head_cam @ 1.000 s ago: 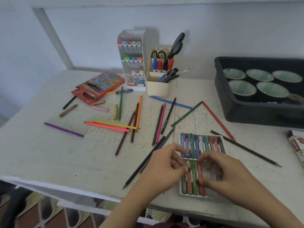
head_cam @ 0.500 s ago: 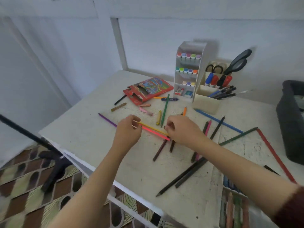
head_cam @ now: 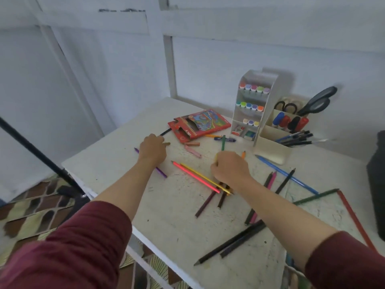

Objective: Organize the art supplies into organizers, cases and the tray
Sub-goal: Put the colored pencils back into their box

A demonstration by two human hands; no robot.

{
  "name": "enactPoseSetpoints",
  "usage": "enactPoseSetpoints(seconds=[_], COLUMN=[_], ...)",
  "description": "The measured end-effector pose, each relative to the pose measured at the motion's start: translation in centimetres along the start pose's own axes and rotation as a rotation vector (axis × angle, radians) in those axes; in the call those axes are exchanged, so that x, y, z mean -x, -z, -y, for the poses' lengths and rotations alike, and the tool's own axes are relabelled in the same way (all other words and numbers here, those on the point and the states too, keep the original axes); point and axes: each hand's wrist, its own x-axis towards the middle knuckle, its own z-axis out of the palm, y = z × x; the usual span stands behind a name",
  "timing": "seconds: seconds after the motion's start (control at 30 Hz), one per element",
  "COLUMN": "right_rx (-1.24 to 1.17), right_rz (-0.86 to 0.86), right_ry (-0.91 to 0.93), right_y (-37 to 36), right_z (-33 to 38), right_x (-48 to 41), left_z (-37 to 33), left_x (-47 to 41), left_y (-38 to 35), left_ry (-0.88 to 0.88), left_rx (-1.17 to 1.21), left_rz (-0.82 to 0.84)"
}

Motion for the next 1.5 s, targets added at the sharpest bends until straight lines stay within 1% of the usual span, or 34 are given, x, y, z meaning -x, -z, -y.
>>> enactPoseSetpoints(seconds=[0.13, 0.2, 0.37, 0.43, 0.57, 0.63, 0.7, 0.77, 0.83, 0.93, 1.0, 1.1, 1.2, 1.23, 1.3, 1.4, 1.5], right_rx=[0.009, 0.006, 0.015, -0.018, -0.207, -0.342, -0.451, -0.518, -0.574, -0.663, -0.725, -0.800, -0.791, -0.781, -0.744, -0.658, -0.607], right_rz=[-0.026, -0.042, -0.044, -0.037, 0.013, 0.036, 0.032, 0.032, 0.027, 0.014, -0.009, -0.010, -0.042, -0.059, -0.088, -0.100, -0.114], right_ry=[0.023, 0.025, -0.029, -0.061, -0.087, -0.087, -0.074, -0.068, -0.091, -0.157, -0.219, -0.324, -0.364, -0.373, -0.401, -0.445, -0.483], right_y=[-0.1, -0.1, -0.3, -0.3, 0.0, 0.6, 1.8, 3.3, 4.7, 6.2, 6.6, 7.1, 7.3, 7.3, 7.2, 6.6, 5.8], right_z=[-0.2, 0.0, 0.3, 0.4, 0.0, -0.7, -1.7, -2.8, -4.1, -6.2, -7.8, -9.5, -10.7, -11.0, -11.6, -11.9, -11.7], right_x=[0.6, 0.5, 0.1, 0.1, 0.2, 0.7, 2.0, 3.8, 5.8, 9.4, 12.2, 16.2, 19.7, 20.8, 23.0, 25.7, 27.7], left_z=[-0.4, -0.6, -0.9, -1.2, -2.6, -3.9, -5.5, -7.2, -9.2, -12.1, -14.2, -16.7, -18.0, -18.3, -18.7, -19.2, -19.4], left_x=[-0.2, -0.1, 0.5, 0.8, 1.4, 2.2, 3.3, 4.8, 6.7, 10.3, 13.1, 17.4, 21.2, 22.2, 23.9, 25.3, 26.0], left_y=[0.7, 0.6, 0.4, 0.6, 1.5, 2.3, 3.3, 4.2, 5.0, 5.9, 6.0, 5.2, 3.7, 3.1, 2.3, 1.6, 1.5], left_ry=[0.030, 0.032, 0.082, 0.090, 0.073, 0.044, 0.018, -0.001, -0.029, -0.069, -0.081, -0.153, -0.267, -0.308, -0.389, -0.447, -0.510], left_rx=[-0.138, -0.125, 0.161, 0.262, 0.470, 0.566, 0.664, 0.797, 0.931, 1.060, 1.066, 1.026, 0.911, 0.861, 0.767, 0.684, 0.621], left_rz=[0.007, -0.013, -0.059, -0.072, -0.139, -0.135, -0.092, -0.004, 0.128, 0.322, 0.439, 0.622, 0.803, 0.832, 0.844, 0.815, 0.732])
